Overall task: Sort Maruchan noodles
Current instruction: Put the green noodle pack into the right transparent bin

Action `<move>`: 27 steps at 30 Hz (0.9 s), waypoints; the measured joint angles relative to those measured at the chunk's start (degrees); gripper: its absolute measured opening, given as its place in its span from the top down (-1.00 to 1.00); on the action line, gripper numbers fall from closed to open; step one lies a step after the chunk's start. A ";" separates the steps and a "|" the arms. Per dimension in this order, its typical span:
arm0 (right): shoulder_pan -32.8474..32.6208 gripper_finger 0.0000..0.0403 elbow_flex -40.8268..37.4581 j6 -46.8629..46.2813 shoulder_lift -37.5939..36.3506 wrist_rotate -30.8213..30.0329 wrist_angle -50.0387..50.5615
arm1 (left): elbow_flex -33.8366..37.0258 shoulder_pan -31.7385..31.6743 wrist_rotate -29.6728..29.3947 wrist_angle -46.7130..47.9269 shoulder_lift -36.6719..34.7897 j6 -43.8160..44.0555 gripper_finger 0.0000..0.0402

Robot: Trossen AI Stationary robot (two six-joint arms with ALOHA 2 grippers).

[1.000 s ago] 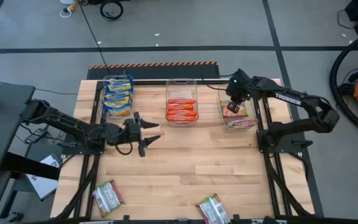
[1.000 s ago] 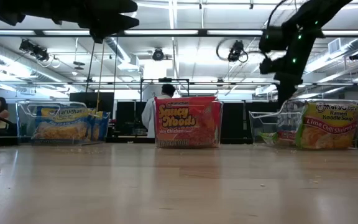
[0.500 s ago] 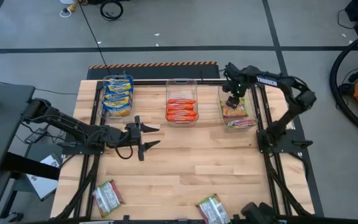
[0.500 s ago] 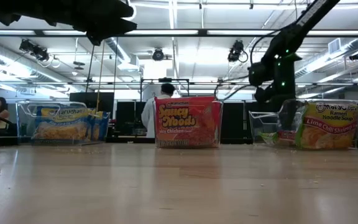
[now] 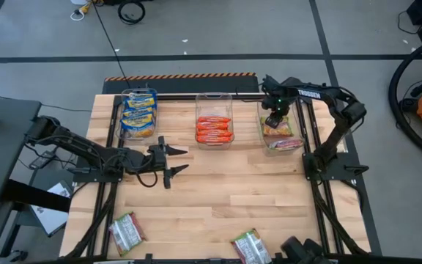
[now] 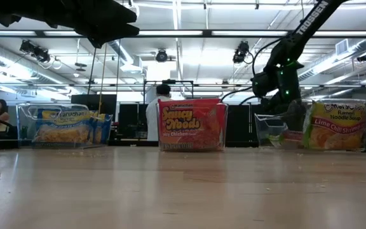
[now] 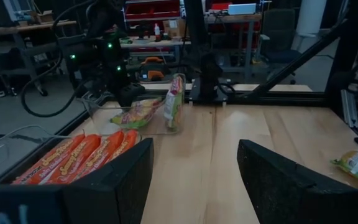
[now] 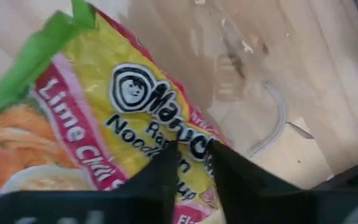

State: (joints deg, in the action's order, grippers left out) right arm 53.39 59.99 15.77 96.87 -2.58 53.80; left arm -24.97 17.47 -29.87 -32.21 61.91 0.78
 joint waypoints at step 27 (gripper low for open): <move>-21.19 0.99 -6.27 -17.27 -35.60 0.71 6.29 | -0.11 -4.29 0.44 -6.00 3.65 0.36 -0.17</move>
State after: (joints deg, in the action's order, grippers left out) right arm 32.20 53.72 -1.50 61.27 -1.87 60.10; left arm -25.08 13.18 -29.43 -38.20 65.56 1.13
